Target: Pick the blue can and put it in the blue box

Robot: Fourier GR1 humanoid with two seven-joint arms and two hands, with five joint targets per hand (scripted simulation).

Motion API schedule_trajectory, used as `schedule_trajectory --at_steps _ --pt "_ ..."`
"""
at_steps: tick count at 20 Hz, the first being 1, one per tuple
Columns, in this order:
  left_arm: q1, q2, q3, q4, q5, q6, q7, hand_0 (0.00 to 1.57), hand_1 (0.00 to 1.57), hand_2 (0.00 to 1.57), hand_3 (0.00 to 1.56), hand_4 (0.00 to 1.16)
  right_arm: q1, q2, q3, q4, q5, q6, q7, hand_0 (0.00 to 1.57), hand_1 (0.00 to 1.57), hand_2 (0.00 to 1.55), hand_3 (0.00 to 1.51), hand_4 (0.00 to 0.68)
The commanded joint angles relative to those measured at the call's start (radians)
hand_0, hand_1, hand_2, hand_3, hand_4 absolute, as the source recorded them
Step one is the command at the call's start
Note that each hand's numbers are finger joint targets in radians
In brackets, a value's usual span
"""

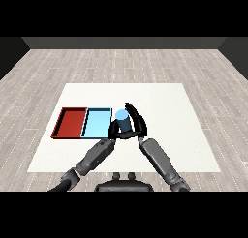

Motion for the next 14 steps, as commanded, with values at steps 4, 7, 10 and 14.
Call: schedule_trajectory --at_steps 4,7,10,14 --pt "0.033 0.014 0.043 -0.029 -0.073 0.006 0.029 1.57 1.57 1.57 1.54 1.15 0.093 -0.042 -0.083 -0.193 -0.024 0.043 0.031 0.00 0.00 0.00 0.00 0.000" --pt "0.020 0.012 0.068 0.036 -0.090 0.020 -0.027 1.57 1.57 1.57 1.54 1.15 0.100 -0.019 -0.181 -0.153 -0.122 0.086 -0.068 0.00 0.00 0.00 0.00 0.000" --pt "-0.001 0.106 0.093 -0.011 -0.097 0.020 0.045 1.57 1.57 1.57 1.53 1.15 0.178 -0.039 -0.258 -0.176 -0.175 0.111 -0.136 0.00 0.00 0.00 0.00 0.000" --pt "-0.036 0.206 0.132 0.023 -0.137 0.039 0.098 1.57 1.57 1.57 1.52 1.14 0.260 -0.063 -0.297 -0.202 -0.212 0.150 -0.155 0.00 0.00 0.00 0.00 0.000"
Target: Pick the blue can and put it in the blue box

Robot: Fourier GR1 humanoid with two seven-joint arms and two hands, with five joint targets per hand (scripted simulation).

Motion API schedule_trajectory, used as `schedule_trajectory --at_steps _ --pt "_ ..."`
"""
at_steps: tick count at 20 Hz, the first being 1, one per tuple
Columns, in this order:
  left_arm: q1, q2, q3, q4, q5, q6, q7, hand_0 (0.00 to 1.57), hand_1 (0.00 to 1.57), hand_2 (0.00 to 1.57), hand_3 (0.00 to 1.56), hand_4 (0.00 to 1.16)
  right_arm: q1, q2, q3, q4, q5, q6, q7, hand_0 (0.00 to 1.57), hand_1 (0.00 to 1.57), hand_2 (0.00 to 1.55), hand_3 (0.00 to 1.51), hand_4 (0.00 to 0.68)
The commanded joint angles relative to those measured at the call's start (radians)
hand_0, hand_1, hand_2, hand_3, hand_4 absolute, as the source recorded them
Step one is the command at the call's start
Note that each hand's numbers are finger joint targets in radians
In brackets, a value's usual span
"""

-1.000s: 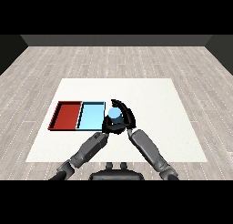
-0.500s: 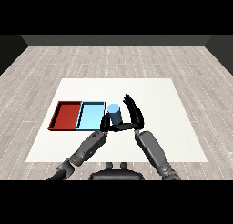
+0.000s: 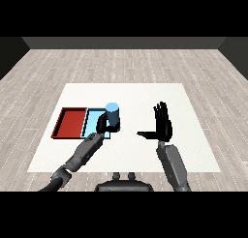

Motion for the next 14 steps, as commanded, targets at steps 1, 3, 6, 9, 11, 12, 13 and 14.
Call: schedule_trajectory --at_steps 1,3,6,9,11,12,13,14 --pt "-0.035 0.040 0.047 0.055 -0.041 0.037 0.032 1.57 1.57 1.57 1.53 1.15 0.027 -0.030 -0.078 -0.072 -0.067 0.010 0.058 0.00 0.00 0.00 0.00 0.000" --pt "-0.076 0.145 0.077 0.034 -0.030 0.001 0.136 1.57 1.57 1.57 1.52 1.15 0.105 -0.037 -0.076 -0.033 -0.074 0.076 -0.025 0.00 0.00 0.00 0.00 0.000" --pt "-0.068 0.161 0.065 0.109 -0.080 0.056 0.170 1.57 1.57 1.57 1.51 1.15 0.041 -0.006 -0.094 0.067 -0.075 0.086 -0.067 0.00 0.00 0.00 0.00 0.000" --pt "-0.132 0.171 0.030 0.254 -0.144 0.095 0.238 1.57 1.57 1.57 1.49 1.09 0.093 -0.019 -0.101 0.013 -0.084 0.073 -0.037 0.00 0.00 0.00 0.00 0.000" --pt "-0.169 0.168 0.008 0.298 -0.175 0.111 0.320 1.57 1.57 1.56 1.48 1.03 0.073 0.001 -0.101 0.018 -0.089 0.067 -0.037 0.00 0.00 0.00 0.00 0.000" --pt "-0.182 0.190 0.000 0.335 -0.173 0.084 0.383 1.57 1.57 1.56 1.48 1.01 0.097 -0.014 -0.101 0.039 -0.076 0.071 -0.041 0.00 0.00 0.00 0.00 0.000" --pt "-0.211 0.178 -0.015 0.373 -0.197 0.090 0.408 1.57 1.57 1.53 1.44 0.99 0.113 -0.021 -0.111 0.054 -0.099 0.116 -0.062 0.00 0.00 0.00 0.00 0.000" --pt "-0.209 0.172 -0.023 0.399 -0.203 0.084 0.446 1.57 1.57 1.52 1.40 1.00 0.039 -0.021 -0.140 0.072 -0.104 0.081 -0.027 0.00 0.00 0.00 0.00 0.000"
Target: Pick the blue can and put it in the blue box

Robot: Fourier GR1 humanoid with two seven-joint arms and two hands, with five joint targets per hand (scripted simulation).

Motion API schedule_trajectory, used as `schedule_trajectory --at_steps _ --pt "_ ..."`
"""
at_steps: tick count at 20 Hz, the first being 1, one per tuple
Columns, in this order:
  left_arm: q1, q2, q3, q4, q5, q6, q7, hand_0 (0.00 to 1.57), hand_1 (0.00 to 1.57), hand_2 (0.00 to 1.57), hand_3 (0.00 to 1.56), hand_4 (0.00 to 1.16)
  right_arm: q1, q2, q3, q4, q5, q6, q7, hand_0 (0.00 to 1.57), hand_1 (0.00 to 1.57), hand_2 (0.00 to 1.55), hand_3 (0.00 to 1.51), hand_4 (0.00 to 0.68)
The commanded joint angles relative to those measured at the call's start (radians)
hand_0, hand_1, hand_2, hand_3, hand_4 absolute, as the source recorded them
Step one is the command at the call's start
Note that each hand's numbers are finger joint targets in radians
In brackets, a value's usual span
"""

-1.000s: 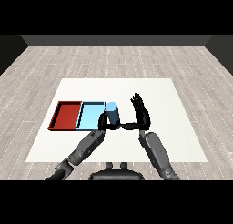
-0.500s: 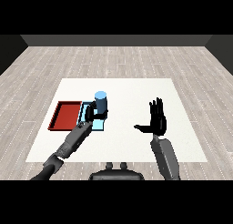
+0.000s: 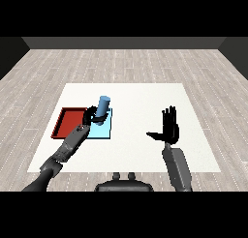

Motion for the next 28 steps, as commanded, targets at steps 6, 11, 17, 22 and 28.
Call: schedule_trajectory --at_steps 6,11,17,22,28 --pt "-0.012 -0.106 -0.073 0.371 -0.092 0.010 0.227 0.95 0.95 0.85 0.44 0.88 -0.008 0.012 -0.031 0.064 -0.015 0.026 -0.040 0.00 0.00 0.00 0.00 0.000" --pt "-0.101 -0.172 0.004 0.530 -0.068 0.031 0.260 1.32 1.32 1.15 0.20 0.75 -0.048 -0.030 -0.077 0.161 -0.026 0.078 -0.049 0.00 0.00 0.00 0.00 0.000" --pt "-0.115 -0.119 0.058 0.591 -0.053 -0.060 0.223 0.24 0.24 0.00 0.00 0.47 -0.027 0.011 -0.046 0.157 0.012 0.054 -0.078 0.00 0.00 0.00 0.00 0.000" --pt "-0.165 -0.132 0.066 0.604 -0.075 -0.099 0.284 0.00 0.00 0.00 0.00 0.00 -0.009 0.031 -0.042 0.109 0.012 0.043 -0.078 0.00 0.00 0.00 0.00 0.000" --pt "-0.113 -0.090 0.141 0.523 -0.022 0.015 0.073 0.00 0.00 0.00 0.00 0.00 -0.036 0.009 -0.053 0.100 0.006 0.035 -0.015 0.00 0.00 0.00 0.00 0.000"
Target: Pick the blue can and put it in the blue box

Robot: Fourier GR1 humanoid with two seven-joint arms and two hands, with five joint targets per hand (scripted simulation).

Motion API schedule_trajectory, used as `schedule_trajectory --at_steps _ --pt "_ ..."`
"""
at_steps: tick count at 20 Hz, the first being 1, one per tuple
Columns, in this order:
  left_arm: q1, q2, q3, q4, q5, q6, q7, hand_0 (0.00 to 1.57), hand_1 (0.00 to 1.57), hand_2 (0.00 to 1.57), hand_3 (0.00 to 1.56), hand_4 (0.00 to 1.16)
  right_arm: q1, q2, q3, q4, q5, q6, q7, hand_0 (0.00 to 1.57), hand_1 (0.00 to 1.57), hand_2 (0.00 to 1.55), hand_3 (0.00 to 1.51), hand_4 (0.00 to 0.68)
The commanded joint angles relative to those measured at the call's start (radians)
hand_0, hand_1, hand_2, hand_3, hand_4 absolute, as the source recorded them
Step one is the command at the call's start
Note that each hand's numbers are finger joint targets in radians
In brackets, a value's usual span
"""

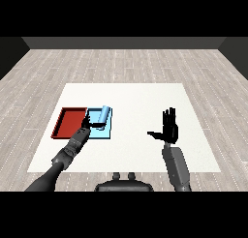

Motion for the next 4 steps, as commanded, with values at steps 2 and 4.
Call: schedule_trajectory --at_steps 2,4 --pt "0.030 0.026 0.075 -0.119 0.059 0.013 -0.240 0.00 0.00 0.00 0.00 0.00 -0.004 -0.025 -0.006 0.021 0.000 0.028 0.009 0.00 0.00 0.00 0.00 0.000" --pt "0.033 0.051 0.087 -0.123 0.055 -0.005 -0.290 0.00 0.00 0.00 0.00 0.00 0.000 -0.019 0.027 -0.013 0.030 0.011 0.026 0.00 0.00 0.00 0.00 0.000"
